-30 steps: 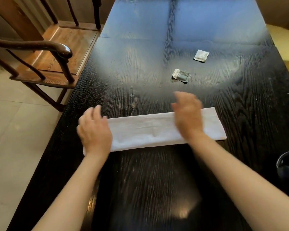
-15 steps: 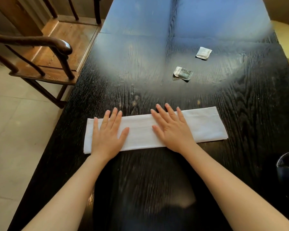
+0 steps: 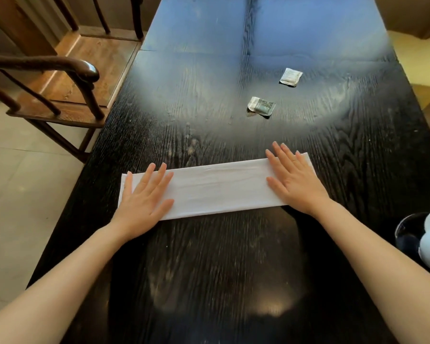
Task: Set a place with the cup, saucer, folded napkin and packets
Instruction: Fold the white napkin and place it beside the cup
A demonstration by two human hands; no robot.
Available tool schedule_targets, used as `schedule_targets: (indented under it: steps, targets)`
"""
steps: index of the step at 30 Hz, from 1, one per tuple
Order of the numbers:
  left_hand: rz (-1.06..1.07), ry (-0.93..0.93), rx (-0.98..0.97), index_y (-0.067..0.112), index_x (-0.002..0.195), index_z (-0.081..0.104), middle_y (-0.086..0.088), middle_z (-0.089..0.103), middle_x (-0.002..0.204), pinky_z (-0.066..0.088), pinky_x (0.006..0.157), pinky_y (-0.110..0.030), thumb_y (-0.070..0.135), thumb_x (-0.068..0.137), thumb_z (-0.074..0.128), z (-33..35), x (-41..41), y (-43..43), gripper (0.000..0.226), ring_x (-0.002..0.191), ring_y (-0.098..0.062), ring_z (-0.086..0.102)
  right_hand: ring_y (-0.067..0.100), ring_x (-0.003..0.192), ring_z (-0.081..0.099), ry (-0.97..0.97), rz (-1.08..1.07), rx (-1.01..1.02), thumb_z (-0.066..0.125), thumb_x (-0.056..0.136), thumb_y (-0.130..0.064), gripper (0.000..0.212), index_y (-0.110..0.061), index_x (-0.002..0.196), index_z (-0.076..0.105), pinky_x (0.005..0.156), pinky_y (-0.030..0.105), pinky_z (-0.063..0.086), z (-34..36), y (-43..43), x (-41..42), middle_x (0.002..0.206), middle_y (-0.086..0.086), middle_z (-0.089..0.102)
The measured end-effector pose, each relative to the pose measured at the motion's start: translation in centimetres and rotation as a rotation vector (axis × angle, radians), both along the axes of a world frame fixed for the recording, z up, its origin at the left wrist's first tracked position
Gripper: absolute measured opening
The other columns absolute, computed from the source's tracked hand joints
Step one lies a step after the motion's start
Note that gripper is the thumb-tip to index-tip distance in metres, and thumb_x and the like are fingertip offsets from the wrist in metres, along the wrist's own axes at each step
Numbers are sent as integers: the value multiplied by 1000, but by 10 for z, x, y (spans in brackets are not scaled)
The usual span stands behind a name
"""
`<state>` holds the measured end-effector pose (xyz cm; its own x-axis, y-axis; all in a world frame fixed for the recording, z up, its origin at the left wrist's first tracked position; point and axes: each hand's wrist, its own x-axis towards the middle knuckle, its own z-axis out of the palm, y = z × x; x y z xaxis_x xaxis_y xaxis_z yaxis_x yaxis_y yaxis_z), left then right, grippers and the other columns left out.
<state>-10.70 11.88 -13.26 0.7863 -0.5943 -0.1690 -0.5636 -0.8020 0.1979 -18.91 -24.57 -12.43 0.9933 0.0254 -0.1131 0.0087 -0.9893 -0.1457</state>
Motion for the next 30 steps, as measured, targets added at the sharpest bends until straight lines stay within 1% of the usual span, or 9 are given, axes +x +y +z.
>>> schedule_targets:
  steps: [4,8,12,15,18,21,24,26,30]
  targets:
    - [-222,4,90,26,143,-13,8,-22,152,-23,109,-54,72,77,-11,4,4,16,80,139,-10,-28,8,142,-17,64,242,-44,15,93,-54,62,-28,143,-10,112,22,-19,5,-11,-12,151,-11,-17]
    - [-354,10,151,29,143,-12,7,-23,152,-24,108,-55,74,78,-4,7,7,27,80,140,-12,-27,5,140,-22,123,292,-99,4,86,-65,68,-31,141,-17,113,24,-18,11,-23,-22,151,-12,-19]
    - [-375,35,160,30,143,-13,9,-24,152,-24,108,-53,74,78,-4,12,8,30,79,139,-9,-27,5,140,-22,184,308,-108,13,82,-70,76,-31,142,-15,114,23,-15,20,-34,-27,150,-14,-20]
    - [-361,72,154,29,143,-13,9,-22,153,-23,109,-52,73,77,-6,15,8,29,79,139,-8,-27,18,144,8,96,262,-35,44,91,-46,70,-13,146,17,118,33,7,29,-35,-35,155,2,12]
    - [-369,98,153,30,143,-14,10,-24,152,-24,109,-51,74,76,-8,16,9,30,80,138,-7,-28,45,125,45,-62,286,-54,68,80,-1,49,9,125,51,102,57,35,32,-35,-46,134,28,48]
    - [-390,88,177,29,143,-14,8,-24,152,-20,111,-52,75,75,-9,17,11,33,82,138,-10,-28,50,117,50,-64,328,-92,66,66,19,52,14,116,56,94,63,41,33,-35,-49,127,33,53]
    - [-376,73,170,30,143,-11,8,-18,153,-17,113,-50,75,77,-6,19,7,41,80,140,-12,-25,40,129,43,-49,239,9,57,71,16,53,9,124,52,108,51,35,34,-36,-48,137,25,47]
    - [-338,65,148,31,144,-8,8,-14,154,-17,114,-48,75,78,-2,21,1,44,80,141,-14,-22,34,132,42,-59,177,71,55,74,13,51,6,125,52,111,45,33,34,-36,-48,140,20,46]
    - [-243,55,145,29,144,-5,9,-10,154,-16,114,-47,78,73,-7,23,-11,39,87,143,-17,-16,41,125,47,-81,163,30,58,72,18,49,10,120,55,106,50,37,33,-29,-53,134,26,50]
